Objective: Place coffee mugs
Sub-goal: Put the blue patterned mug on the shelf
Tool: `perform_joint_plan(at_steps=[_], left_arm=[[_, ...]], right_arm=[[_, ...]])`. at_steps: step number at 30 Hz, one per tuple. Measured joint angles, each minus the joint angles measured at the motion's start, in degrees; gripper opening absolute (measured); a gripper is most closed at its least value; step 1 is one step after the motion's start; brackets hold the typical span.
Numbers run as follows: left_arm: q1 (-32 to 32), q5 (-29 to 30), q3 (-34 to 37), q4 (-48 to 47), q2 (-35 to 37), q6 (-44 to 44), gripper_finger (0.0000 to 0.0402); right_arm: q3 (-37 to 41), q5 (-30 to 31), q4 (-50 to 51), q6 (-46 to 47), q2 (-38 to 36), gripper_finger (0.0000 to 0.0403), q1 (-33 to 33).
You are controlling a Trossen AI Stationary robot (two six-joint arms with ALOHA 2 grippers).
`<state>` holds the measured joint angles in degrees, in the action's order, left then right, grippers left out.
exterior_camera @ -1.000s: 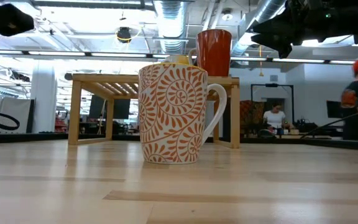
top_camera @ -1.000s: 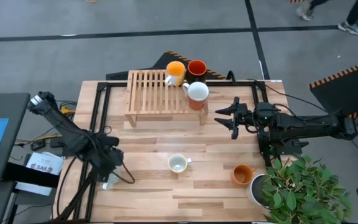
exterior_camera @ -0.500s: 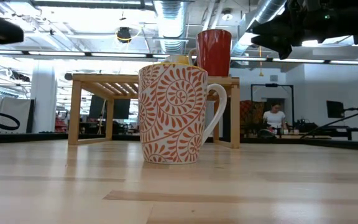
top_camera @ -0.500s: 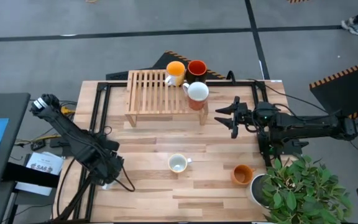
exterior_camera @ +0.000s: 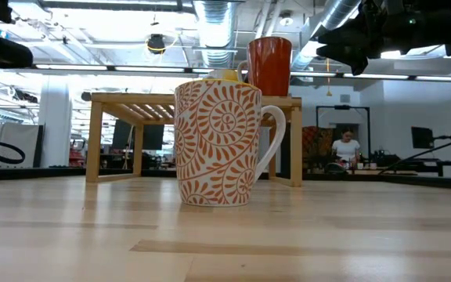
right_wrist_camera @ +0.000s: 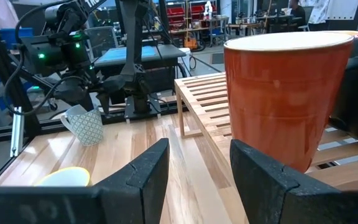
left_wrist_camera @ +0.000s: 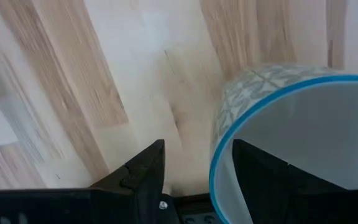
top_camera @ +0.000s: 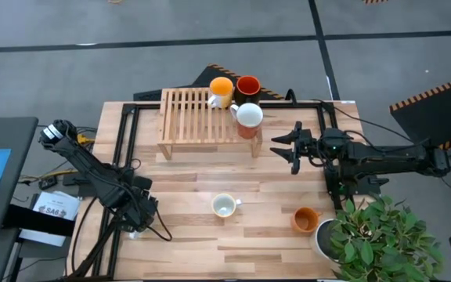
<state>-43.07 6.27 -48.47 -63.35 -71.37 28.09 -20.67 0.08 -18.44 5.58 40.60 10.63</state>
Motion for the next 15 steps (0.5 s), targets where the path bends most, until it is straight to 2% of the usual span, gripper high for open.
perform_joint_plan(at_steps=[5,11,15], left_arm=[[0.0,-2.6,0.0,0.0,0.0,0.1,0.0129],[0.2,-5.5,-0.1,0.0,0.0,-2.5,0.0021],[2.4,-6.4,-3.0,-3.6,-0.1,-5.8,0.0010]], right_arm=[[0.0,0.0,0.0,0.0,0.0,0.0196,0.0],[0.0,0.0,0.0,0.0,0.0,0.0196,0.0],[0.0,0.0,-0.6,0.0,0.0,0.0196,0.0]])
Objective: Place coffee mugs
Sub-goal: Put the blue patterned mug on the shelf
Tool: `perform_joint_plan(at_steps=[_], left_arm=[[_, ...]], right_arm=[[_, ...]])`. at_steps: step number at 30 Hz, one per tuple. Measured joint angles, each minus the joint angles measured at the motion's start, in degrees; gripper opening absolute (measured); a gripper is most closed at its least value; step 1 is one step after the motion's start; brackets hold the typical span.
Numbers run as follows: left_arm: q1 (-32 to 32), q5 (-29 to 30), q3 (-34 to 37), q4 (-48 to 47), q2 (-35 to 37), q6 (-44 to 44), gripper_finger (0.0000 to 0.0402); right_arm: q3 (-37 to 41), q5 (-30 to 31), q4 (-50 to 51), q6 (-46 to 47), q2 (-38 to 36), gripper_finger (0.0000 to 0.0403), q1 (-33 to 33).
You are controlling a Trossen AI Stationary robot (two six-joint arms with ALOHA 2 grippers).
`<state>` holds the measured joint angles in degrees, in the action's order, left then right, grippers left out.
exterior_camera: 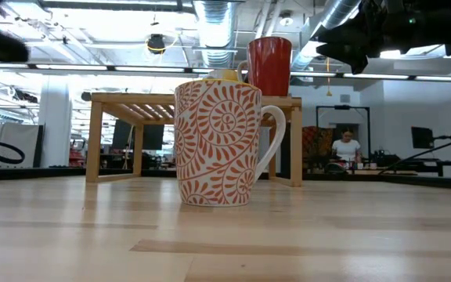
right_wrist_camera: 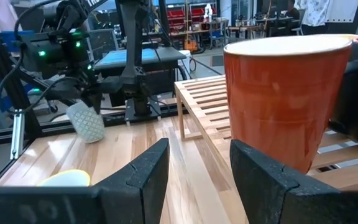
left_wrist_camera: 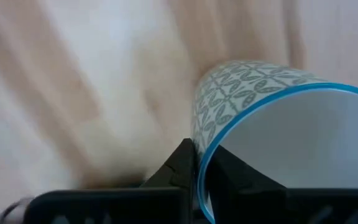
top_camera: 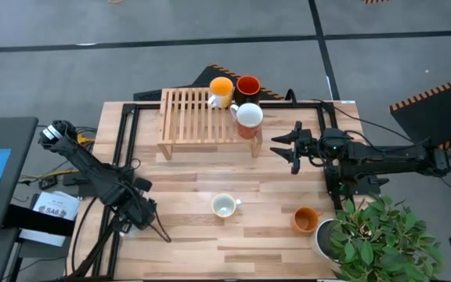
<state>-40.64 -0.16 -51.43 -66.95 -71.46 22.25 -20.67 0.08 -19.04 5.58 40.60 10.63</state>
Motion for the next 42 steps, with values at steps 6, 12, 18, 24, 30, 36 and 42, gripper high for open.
perform_joint_plan(at_steps=[6,12,18,24,30,36,42], left_arm=[[5.3,9.2,-12.2,-8.2,0.0,-8.1,0.0005],[13.1,27.0,-27.0,-9.8,0.1,-16.9,0.0005],[26.7,32.3,-38.5,-4.4,-0.2,-30.5,0.0005],[44.2,23.0,-52.8,-2.4,-8.7,-42.7,0.0005],[54.0,16.8,-68.8,-10.3,-24.0,-47.6,0.0005],[58.0,14.6,-75.7,-13.9,-33.2,-48.2,0.0005],[59.6,12.0,-75.8,-12.1,-35.0,-49.6,0.0005]], right_arm=[[0.0,0.0,-0.6,0.0,0.0,0.0196,0.0],[0.0,0.0,-0.7,0.0,0.0,0.0196,0.0],[0.0,0.0,-0.7,0.0,0.0,0.0196,0.0],[0.0,0.0,-0.8,0.0,0.0,0.0196,0.0],[0.0,0.1,-0.7,0.0,0.0,0.0196,0.0],[0.0,0.1,0.1,0.0,0.0,0.0196,0.0],[0.0,0.1,1.0,0.4,0.0,0.0196,0.0]])
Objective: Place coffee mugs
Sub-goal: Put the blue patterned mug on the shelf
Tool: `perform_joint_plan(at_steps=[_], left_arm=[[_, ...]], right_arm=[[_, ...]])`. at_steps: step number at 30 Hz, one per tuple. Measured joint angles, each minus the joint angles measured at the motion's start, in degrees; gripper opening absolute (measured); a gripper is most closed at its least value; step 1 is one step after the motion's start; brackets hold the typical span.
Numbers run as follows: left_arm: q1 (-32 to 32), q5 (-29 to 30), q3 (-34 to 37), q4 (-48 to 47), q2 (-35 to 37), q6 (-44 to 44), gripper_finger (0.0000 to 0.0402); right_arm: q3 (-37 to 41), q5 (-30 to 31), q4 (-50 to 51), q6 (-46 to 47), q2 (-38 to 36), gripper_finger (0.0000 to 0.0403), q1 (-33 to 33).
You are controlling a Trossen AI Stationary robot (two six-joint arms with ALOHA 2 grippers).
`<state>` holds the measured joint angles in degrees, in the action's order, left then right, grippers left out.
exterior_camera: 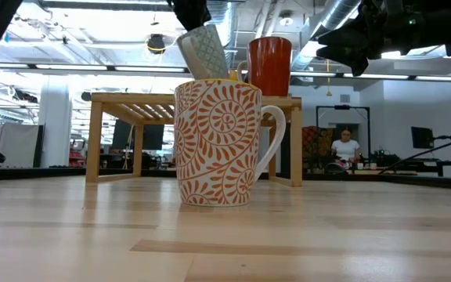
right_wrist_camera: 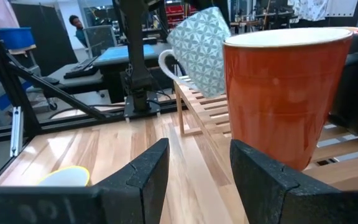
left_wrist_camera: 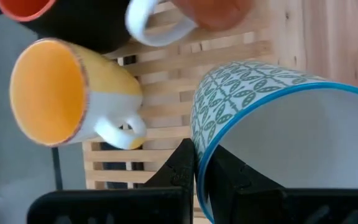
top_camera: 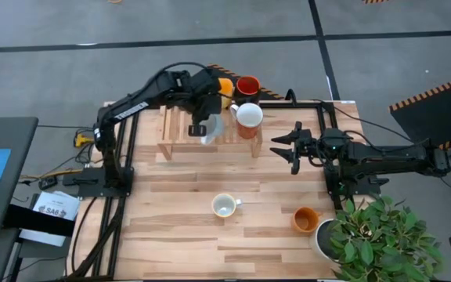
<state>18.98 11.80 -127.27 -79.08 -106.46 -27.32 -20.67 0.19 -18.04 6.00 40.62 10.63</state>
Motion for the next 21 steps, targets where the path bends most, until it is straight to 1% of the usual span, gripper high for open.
perform_joint_plan(at_steps=[5,8,18,21], left_arm=[[0.9,-0.4,0.1,0.6,-0.7,-1.1,0.0004],[1.3,-0.9,-0.1,3.2,-1.4,-1.1,0.0004],[2.8,-0.6,-0.1,1.3,-3.6,-1.5,0.0004],[3.0,-0.6,-0.2,1.7,-3.9,-1.8,0.0012]], right_arm=[[0.0,0.0,-0.2,0.0,0.0,0.0196,0.0],[0.0,0.0,-0.2,0.0,0.0,0.0196,0.0],[0.0,0.1,-0.2,0.0,0.0,0.0196,0.0],[0.0,0.1,-0.2,0.1,0.0,0.0196,0.0]])
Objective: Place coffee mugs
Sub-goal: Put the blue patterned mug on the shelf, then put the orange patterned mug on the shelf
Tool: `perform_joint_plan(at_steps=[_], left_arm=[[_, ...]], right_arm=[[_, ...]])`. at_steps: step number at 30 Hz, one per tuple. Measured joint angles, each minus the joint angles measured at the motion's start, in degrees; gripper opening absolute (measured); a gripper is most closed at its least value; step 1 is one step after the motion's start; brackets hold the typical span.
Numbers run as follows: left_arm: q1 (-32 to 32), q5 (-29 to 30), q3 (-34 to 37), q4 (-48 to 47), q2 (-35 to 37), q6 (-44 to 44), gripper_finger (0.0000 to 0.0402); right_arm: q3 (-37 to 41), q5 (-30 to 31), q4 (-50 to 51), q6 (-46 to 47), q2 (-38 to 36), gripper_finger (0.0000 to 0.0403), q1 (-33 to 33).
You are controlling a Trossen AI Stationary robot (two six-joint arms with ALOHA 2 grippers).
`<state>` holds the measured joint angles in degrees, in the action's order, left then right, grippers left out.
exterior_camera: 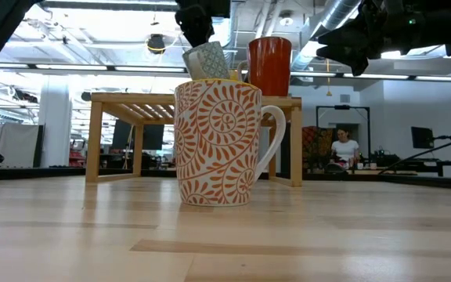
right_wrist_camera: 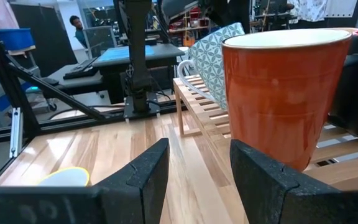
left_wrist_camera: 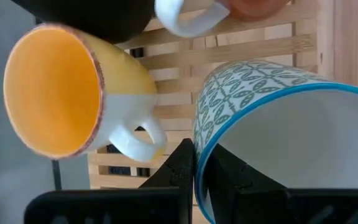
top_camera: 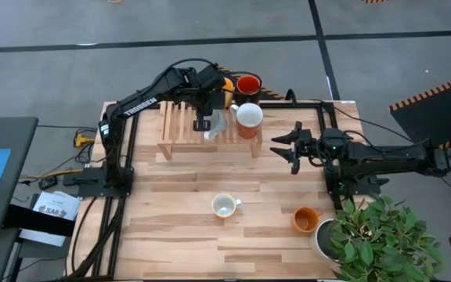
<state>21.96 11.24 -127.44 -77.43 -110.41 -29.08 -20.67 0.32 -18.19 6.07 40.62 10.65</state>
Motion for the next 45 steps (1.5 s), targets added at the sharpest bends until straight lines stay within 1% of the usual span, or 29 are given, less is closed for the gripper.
perform_joint_plan(at_steps=[7,16,19,23,28,30,32,35,37,39,41,42,45], left_arm=[[0.0,0.0,0.2,2.6,-0.3,-0.9,0.0047],[-0.1,-0.2,0.2,5.3,-0.3,-3.0,0.0068],[-0.1,0.6,0.2,5.9,-0.3,-3.3,0.0078],[-0.1,2.8,0.2,7.2,-0.3,-4.6,0.0102],[-0.1,3.2,0.2,9.5,-0.3,-5.7,0.0142],[-0.1,4.9,0.2,10.8,-0.3,-6.6,0.0157],[-0.1,7.8,-0.4,11.2,-0.3,-7.3,0.0170],[-0.1,11.5,-3.0,11.2,-0.2,-7.3,0.0184],[0.0,11.7,-5.8,9.2,-0.2,-6.2,0.0187],[-0.1,11.1,-7.6,7.8,0.4,-3.4,0.0188],[0.0,7.7,-5.9,7.7,3.2,-0.7,0.0188],[0.2,5.0,-5.4,7.2,4.5,1.0,0.0188],[1.4,-6.4,-4.5,4.8,8.6,6.3,0.0183]], right_arm=[[0.0,0.0,0.0,0.0,0.0,0.0196,0.0],[0.0,0.0,0.0,-0.1,0.0,0.0196,0.0],[0.0,0.0,0.0,0.0,0.0,0.0196,0.0],[0.0,0.0,0.0,0.0,0.0,0.0196,0.0],[0.0,0.0,-0.1,-0.1,0.0,0.0196,0.0],[0.0,0.0,0.0,-0.1,0.0,0.0196,0.0],[0.0,0.0,0.0,-0.1,0.0,0.0196,0.0],[0.0,0.0,0.0,-0.1,0.0,0.0196,0.0],[0.0,0.0,-0.1,-0.1,0.0,0.0196,0.0],[0.0,0.0,-0.1,-0.4,0.0,0.0196,0.0],[0.0,0.0,-0.1,-0.5,0.0,0.0196,0.0],[0.0,0.0,0.0,-0.5,0.0,0.0196,0.0],[0.0,-0.1,0.0,-0.5,0.0,0.0196,0.0]])
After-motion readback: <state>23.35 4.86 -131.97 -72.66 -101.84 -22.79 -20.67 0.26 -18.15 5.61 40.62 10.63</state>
